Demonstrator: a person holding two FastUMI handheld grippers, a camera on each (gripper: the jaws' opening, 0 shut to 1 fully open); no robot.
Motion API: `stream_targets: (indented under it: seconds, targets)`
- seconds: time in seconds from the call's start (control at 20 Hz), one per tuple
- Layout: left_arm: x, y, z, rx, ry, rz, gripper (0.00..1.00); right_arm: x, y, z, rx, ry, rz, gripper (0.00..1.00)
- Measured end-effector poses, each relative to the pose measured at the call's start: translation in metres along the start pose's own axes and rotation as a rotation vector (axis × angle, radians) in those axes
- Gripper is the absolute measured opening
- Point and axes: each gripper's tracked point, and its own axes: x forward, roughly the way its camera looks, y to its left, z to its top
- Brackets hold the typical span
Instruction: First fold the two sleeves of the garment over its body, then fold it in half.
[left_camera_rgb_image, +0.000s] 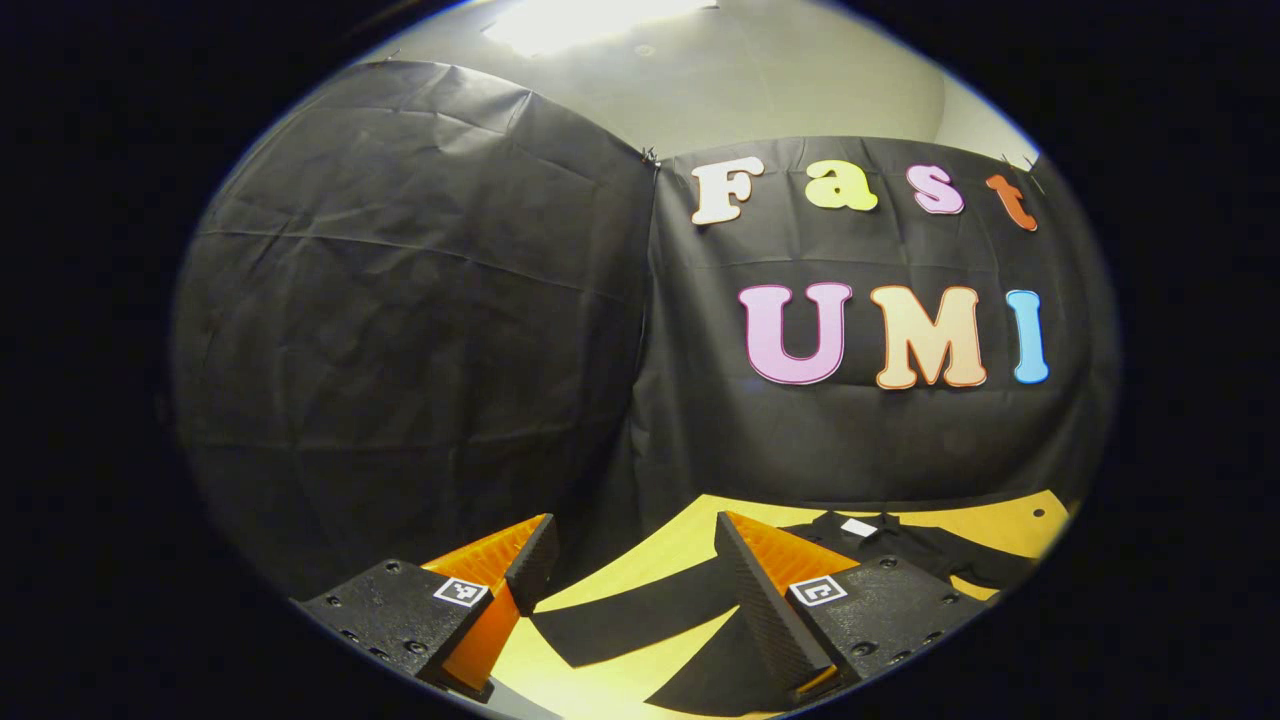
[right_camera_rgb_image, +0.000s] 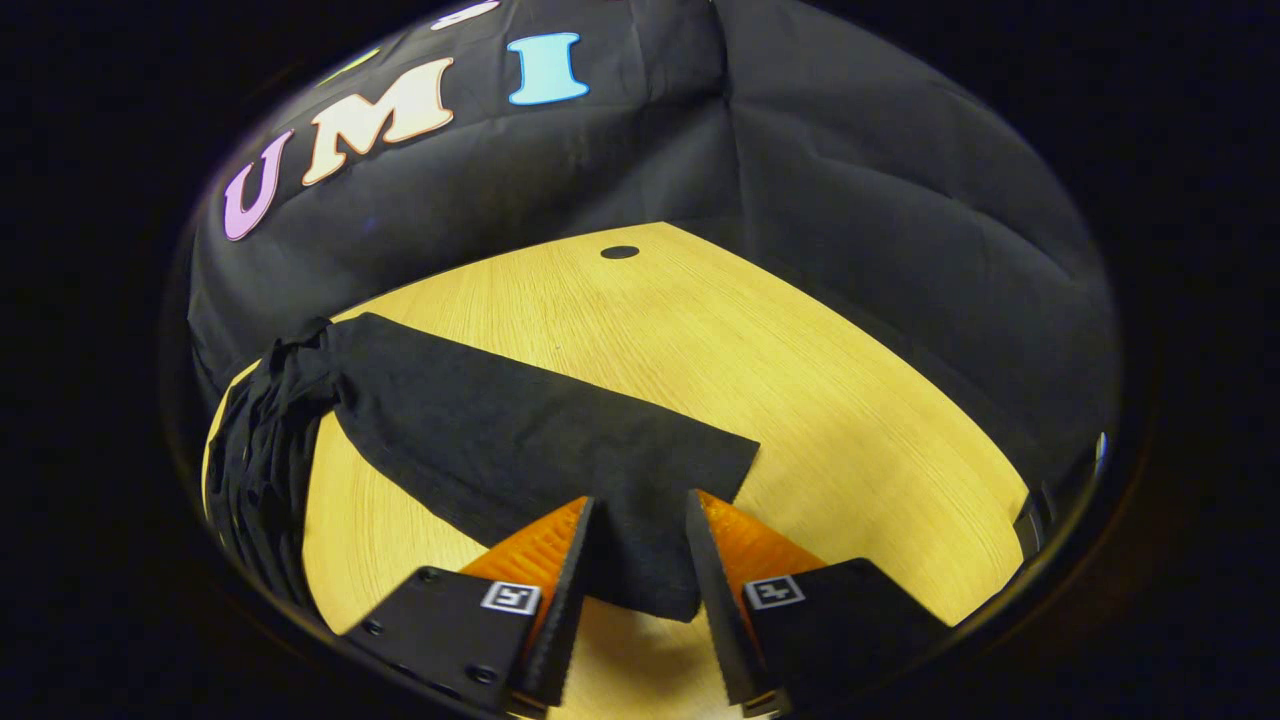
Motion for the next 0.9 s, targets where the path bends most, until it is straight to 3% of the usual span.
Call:
stream_targets:
  seconds: [0.1, 0.2, 0.35, 0.55, 0.9]
  targets:
    - [-0.0002, 0.0020, 0.0000, 0.005, 0.000, 0.003, 0.92, -0.0002, 0.0008, 0.0007, 0.007, 0.003, 0.009, 0.45]
    - [-0.0007, 0.0045, -0.0004, 0.006, -0.001, 0.006, 0.92, 0.0002, 0.0034, 0.0003, 0.030, 0.007, 0.017, 0.22]
    - [-0.0012, 0.0057, -0.0012, 0.006, 0.002, 0.008, 0.92, -0.0019, 0.0035, -0.0014, 0.029, 0.007, -0.008, 0.05]
    - [-0.0023, 0.0058, -0.0003, 0.008, -0.003, 0.007, 0.92, -0.0022, 0.0025, -0.0030, -0.024, -0.009, -0.026, 0.05]
    - [-0.0064, 0.0037, -0.0011, 0.009, 0.003, 0.011, 0.92, -0.0066, 0.0067, -0.0045, 0.022, 0.057, 0.060, 0.02]
